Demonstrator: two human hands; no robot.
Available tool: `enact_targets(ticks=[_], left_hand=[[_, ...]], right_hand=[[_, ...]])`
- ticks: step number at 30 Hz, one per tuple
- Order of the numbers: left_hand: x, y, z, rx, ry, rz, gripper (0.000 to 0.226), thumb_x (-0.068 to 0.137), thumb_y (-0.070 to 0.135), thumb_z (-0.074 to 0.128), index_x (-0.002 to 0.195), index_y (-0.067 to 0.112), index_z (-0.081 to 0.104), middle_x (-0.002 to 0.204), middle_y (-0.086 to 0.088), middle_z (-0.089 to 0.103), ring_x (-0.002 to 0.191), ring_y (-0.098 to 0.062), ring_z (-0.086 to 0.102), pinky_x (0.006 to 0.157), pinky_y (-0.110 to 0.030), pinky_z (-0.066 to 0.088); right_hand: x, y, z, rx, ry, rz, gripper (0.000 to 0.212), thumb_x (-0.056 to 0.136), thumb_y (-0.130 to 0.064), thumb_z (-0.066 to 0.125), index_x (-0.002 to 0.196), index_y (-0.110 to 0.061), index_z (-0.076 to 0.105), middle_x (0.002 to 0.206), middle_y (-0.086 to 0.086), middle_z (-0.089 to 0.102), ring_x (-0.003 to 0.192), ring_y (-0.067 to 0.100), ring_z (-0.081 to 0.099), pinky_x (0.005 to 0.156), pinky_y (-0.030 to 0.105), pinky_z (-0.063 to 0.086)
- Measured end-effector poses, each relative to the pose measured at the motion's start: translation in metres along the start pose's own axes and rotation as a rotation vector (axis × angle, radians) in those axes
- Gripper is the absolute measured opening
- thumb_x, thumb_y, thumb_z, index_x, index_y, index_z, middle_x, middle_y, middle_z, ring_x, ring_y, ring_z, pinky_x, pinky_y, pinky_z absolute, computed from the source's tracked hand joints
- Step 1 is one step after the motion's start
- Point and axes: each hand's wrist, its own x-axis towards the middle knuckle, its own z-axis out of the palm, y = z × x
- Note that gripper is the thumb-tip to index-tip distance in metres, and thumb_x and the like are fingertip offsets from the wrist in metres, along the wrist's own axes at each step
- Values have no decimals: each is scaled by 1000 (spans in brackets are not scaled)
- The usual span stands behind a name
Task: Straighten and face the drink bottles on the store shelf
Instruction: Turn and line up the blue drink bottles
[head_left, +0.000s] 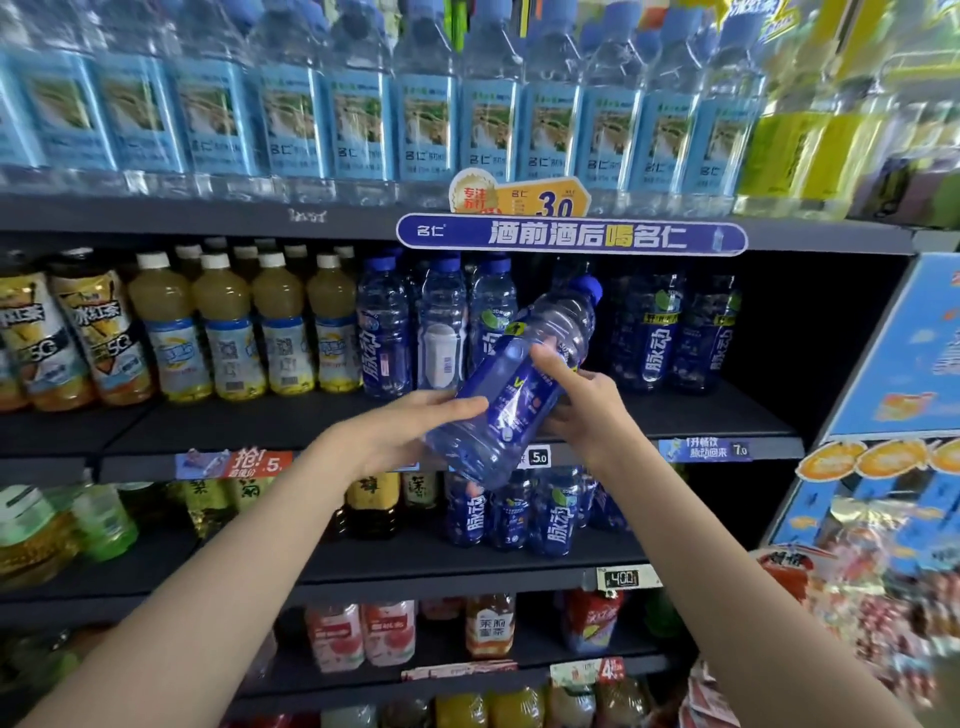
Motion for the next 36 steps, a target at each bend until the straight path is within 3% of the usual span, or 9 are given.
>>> enact_targets(ticks=[3, 6, 9, 12, 17, 21, 24, 30, 36], left_hand=[[-1, 0, 17, -22, 14, 6, 21, 84, 20, 65, 105, 18, 60, 89, 2, 72, 72, -10, 68, 61, -22, 53], [9, -1, 30, 491, 288, 229, 63, 69, 30, 81, 120, 22, 44, 111, 6, 60, 98, -11, 59, 76, -21, 46], [18, -7, 35, 1061, 573, 450, 94, 65, 42, 81, 139, 14, 31, 130, -5, 43, 118, -22, 42, 98, -34, 35], [25, -11, 39, 1202, 631, 533, 98, 68, 45, 78, 143, 12, 24, 137, -8, 37, 123, -24, 35, 103, -37, 31], [39, -8, 39, 804, 425, 433, 95, 69, 42, 79, 143, 17, 26, 139, 0, 37, 128, -15, 35, 103, -28, 30], [50, -5, 36, 445, 154, 285, 77, 65, 24, 85, 128, 27, 41, 121, 12, 55, 116, -8, 52, 94, -22, 41], [58, -13, 42, 447, 194, 330, 84, 53, 22, 91, 124, 20, 47, 113, 9, 63, 108, -8, 59, 93, -26, 48], [52, -4, 50, 456, 383, 591, 84, 54, 9, 89, 123, 18, 42, 97, 23, 55, 89, 15, 53, 72, -1, 39], [43, 15, 44, 478, 284, 410, 74, 62, 26, 86, 119, 32, 40, 108, 22, 52, 105, 0, 51, 78, -7, 37]], right_hand=[[2, 2, -8, -22, -93, -42, 43, 84, -30, 67, 118, -3, 60, 98, 9, 72, 83, 22, 69, 67, 32, 58], [3, -2, -14, -69, -104, -41, 42, 88, -32, 63, 120, -5, 60, 108, 10, 71, 94, 23, 67, 83, 39, 56], [4, 0, -19, -17, -66, 30, 40, 85, -34, 68, 109, -2, 63, 99, 12, 72, 93, 26, 68, 87, 42, 55], [5, -3, -23, 56, -15, 23, 37, 82, -27, 72, 104, 1, 62, 98, 16, 70, 85, 25, 68, 77, 37, 59], [13, -8, -41, -102, -24, -137, 40, 77, -16, 77, 111, -6, 59, 106, 11, 70, 90, 21, 69, 80, 35, 58], [14, -17, -55, -350, -218, -330, 44, 69, -1, 80, 108, -12, 62, 98, -4, 71, 89, 10, 67, 80, 27, 53], [15, -22, -57, -439, -380, -398, 61, 65, 6, 80, 118, -14, 58, 106, -6, 70, 95, 9, 66, 80, 24, 53], [17, -29, -55, -475, -482, -469, 82, 66, 13, 76, 138, -6, 40, 123, -4, 61, 113, 10, 59, 94, 23, 47], [23, -37, -50, -467, -360, -458, 58, 68, -18, 81, 121, -17, 59, 113, -1, 69, 107, 15, 64, 99, 37, 47]])
